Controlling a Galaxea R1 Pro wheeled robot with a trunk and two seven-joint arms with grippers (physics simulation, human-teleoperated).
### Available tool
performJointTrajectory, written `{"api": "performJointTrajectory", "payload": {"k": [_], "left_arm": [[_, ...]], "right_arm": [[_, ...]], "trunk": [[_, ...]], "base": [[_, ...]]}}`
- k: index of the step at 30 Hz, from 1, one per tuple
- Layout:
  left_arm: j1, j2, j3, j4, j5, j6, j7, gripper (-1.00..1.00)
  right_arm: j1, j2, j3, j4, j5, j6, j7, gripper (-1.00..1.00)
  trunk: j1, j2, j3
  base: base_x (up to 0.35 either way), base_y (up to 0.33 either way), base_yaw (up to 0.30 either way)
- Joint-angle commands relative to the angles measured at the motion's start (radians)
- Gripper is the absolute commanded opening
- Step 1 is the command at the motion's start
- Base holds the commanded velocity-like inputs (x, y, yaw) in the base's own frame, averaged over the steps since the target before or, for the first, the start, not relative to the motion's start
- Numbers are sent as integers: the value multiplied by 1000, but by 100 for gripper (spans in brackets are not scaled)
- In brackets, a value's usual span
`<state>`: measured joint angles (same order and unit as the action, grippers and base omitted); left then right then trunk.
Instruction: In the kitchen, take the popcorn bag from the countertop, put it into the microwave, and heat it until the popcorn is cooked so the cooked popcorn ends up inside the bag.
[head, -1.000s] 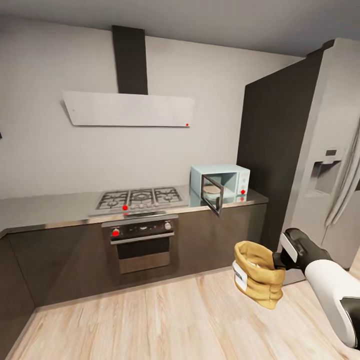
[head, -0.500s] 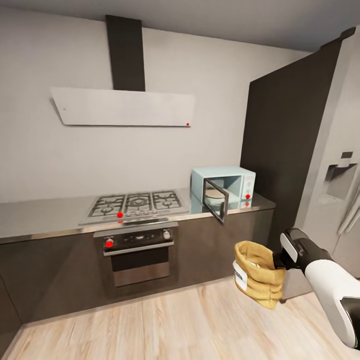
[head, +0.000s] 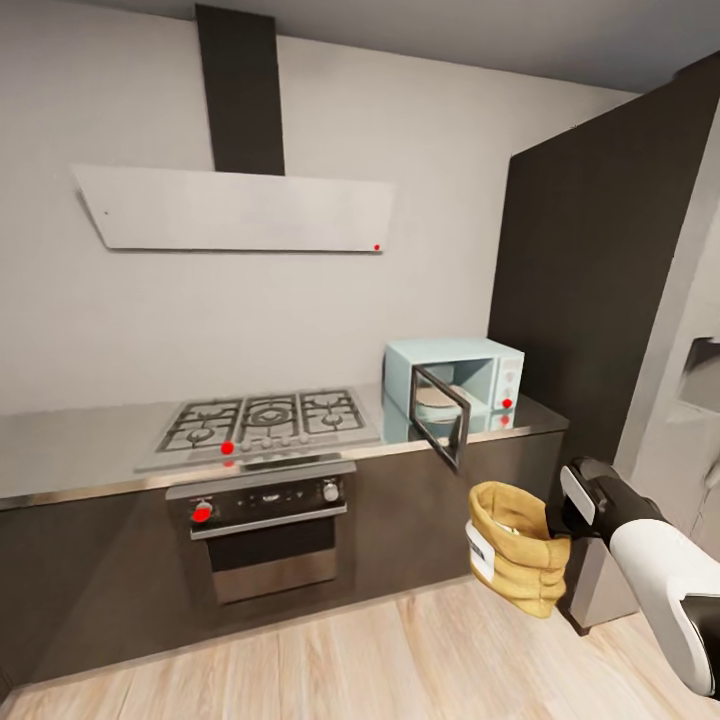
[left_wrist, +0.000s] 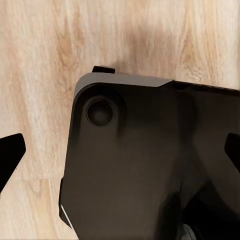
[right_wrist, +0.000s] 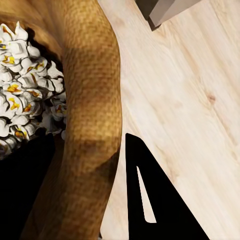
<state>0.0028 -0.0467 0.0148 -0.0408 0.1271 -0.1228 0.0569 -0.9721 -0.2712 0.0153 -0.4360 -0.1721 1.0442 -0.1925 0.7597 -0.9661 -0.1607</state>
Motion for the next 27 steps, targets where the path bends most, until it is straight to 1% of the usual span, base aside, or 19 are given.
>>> {"api": "performJointTrajectory", "payload": {"k": [1, 16, 27], "left_arm": [[0, -1, 1, -2, 7, -2, 1, 100], [0, -2, 2, -2, 9, -2, 3, 100], [0, -1, 1, -2, 9, -1, 3, 100]], "right_arm": [[0, 0, 2, -1, -12, 3, -8, -100], [0, 0, 2, -1, -7, 3, -10, -100], [0, 0, 2, 0, -3, 3, -10, -100]], "trunk": [[1, -1, -1], [1, -1, -1], [-42, 76, 33]], "base": [[196, 0, 0], [16, 0, 0], [0, 0, 0]]}}
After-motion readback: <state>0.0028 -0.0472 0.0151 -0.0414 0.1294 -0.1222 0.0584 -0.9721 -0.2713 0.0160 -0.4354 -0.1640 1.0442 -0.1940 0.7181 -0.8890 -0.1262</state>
